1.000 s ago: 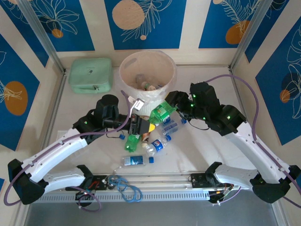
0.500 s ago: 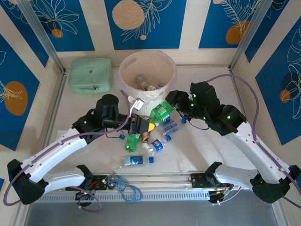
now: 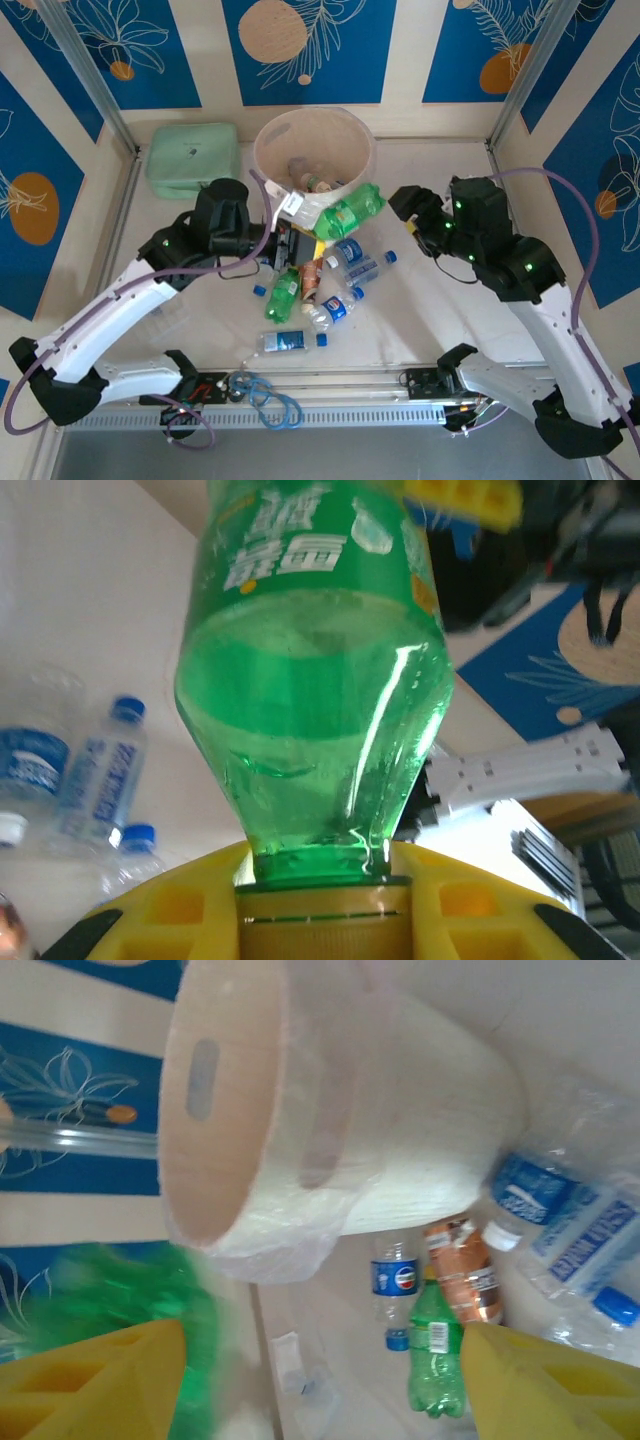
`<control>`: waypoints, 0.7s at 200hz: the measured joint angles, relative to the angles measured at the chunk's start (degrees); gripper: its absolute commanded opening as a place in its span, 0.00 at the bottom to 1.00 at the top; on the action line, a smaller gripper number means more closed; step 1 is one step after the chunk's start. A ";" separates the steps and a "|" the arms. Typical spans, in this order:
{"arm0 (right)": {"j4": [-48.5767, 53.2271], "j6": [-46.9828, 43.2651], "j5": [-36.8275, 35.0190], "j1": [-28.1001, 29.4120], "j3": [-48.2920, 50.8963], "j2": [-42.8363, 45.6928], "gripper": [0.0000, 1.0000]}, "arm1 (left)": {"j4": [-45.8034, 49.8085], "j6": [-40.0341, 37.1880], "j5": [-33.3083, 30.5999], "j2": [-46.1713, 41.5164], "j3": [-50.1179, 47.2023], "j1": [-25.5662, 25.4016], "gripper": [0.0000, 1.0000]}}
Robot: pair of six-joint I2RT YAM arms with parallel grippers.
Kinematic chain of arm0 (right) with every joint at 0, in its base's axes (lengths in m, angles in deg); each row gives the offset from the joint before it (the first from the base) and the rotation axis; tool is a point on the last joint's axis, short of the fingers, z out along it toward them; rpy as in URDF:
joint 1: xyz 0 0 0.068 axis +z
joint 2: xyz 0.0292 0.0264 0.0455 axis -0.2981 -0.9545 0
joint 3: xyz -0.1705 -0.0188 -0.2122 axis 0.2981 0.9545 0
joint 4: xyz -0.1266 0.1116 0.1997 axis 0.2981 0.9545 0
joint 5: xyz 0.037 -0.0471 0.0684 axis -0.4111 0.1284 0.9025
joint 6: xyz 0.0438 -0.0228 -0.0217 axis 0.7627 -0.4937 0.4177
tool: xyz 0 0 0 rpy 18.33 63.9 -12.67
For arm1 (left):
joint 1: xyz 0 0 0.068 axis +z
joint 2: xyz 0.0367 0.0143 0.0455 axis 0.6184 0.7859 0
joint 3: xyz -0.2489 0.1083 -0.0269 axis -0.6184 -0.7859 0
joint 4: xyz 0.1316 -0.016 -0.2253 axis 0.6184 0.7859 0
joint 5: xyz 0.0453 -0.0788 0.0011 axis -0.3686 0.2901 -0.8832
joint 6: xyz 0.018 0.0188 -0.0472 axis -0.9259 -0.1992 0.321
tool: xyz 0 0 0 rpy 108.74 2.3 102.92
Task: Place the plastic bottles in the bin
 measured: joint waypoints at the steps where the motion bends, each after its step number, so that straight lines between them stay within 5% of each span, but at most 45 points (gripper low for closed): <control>1: 0.22 0.00 -0.02 -0.13 0.11 0.11 0.74 | 0.04 -0.11 -0.09 0.13 0.22 0.09 0.07; 69: 6.10 -1.03 0.46 -0.76 6.91 2.16 0.71 | 4.02 -4.76 -9.62 12.26 20.09 6.91 0.05; 116: 7.54 0.46 0.13 5.18 13.22 2.95 0.69 | 11.54 -6.58 -16.09 24.02 30.64 11.85 0.05; 140: 8.46 1.79 -1.22 9.94 14.67 2.12 0.69 | 15.39 -6.91 -19.08 27.63 31.58 12.41 0.18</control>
